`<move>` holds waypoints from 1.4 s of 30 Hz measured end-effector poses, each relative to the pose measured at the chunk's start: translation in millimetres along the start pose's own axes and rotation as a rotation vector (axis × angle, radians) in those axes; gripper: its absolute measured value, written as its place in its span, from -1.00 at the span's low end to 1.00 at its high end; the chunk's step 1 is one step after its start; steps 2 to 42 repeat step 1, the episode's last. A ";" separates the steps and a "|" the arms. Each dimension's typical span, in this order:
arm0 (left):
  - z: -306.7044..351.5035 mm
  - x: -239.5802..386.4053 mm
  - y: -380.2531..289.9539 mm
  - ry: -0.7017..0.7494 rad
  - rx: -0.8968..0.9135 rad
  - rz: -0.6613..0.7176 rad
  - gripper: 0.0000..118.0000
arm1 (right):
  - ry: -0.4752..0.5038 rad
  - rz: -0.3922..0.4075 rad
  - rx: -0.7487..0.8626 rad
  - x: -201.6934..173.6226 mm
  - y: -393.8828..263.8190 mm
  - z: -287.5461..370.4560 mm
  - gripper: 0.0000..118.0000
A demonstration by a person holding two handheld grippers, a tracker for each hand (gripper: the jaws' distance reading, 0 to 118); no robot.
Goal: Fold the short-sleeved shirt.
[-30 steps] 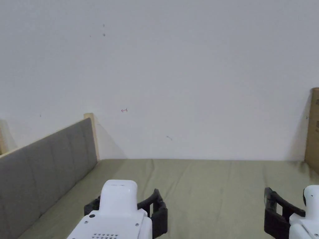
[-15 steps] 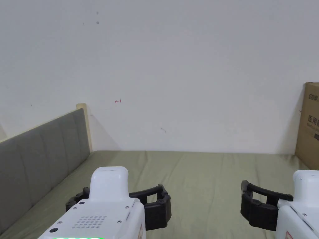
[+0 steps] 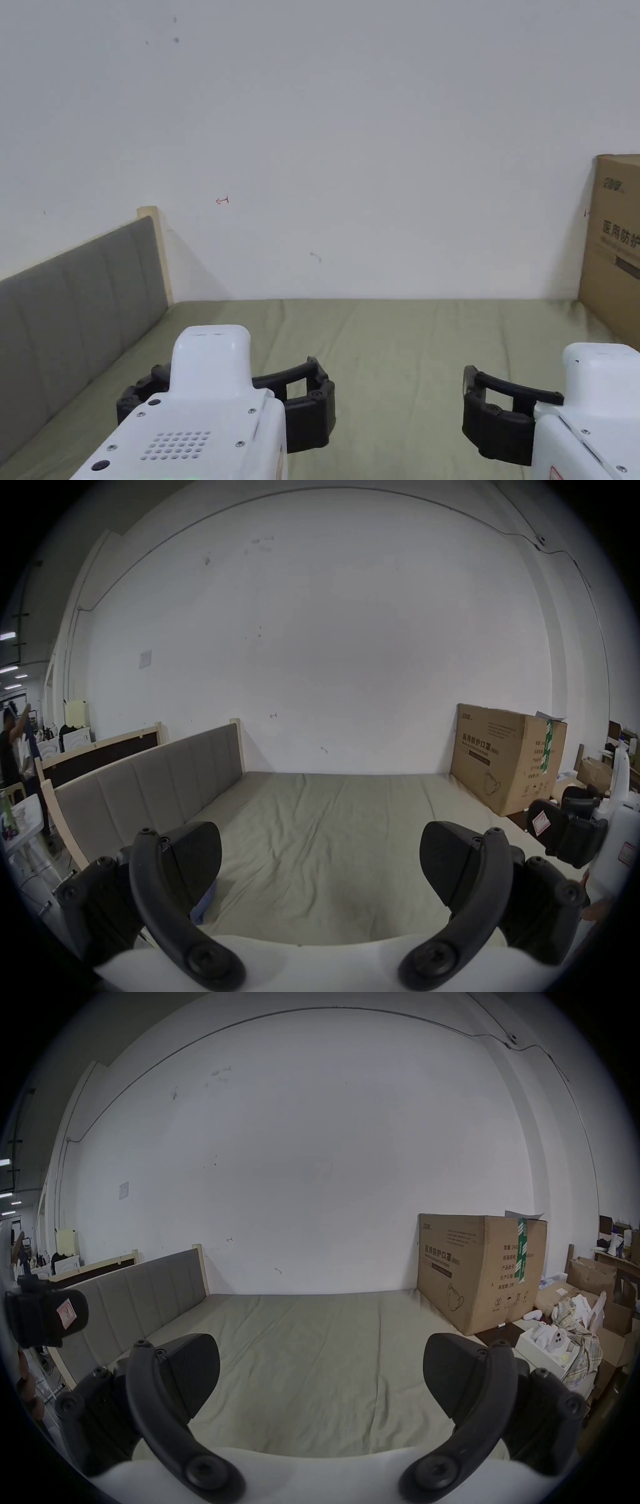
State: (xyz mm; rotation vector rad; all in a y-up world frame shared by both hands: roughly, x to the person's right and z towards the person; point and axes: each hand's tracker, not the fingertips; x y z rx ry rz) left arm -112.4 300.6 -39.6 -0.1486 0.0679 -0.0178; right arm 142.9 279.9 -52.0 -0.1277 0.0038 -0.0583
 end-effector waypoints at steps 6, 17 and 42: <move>0.8 0.4 0.8 0.014 0.005 -0.024 0.97 | -0.003 -0.009 -0.005 0.3 0.2 -0.1 0.98; 0.8 0.4 0.8 0.014 0.005 -0.024 0.97 | -0.003 -0.009 -0.005 0.3 0.2 -0.1 0.98; 0.8 0.4 0.8 0.014 0.005 -0.024 0.97 | -0.003 -0.009 -0.005 0.3 0.2 -0.1 0.98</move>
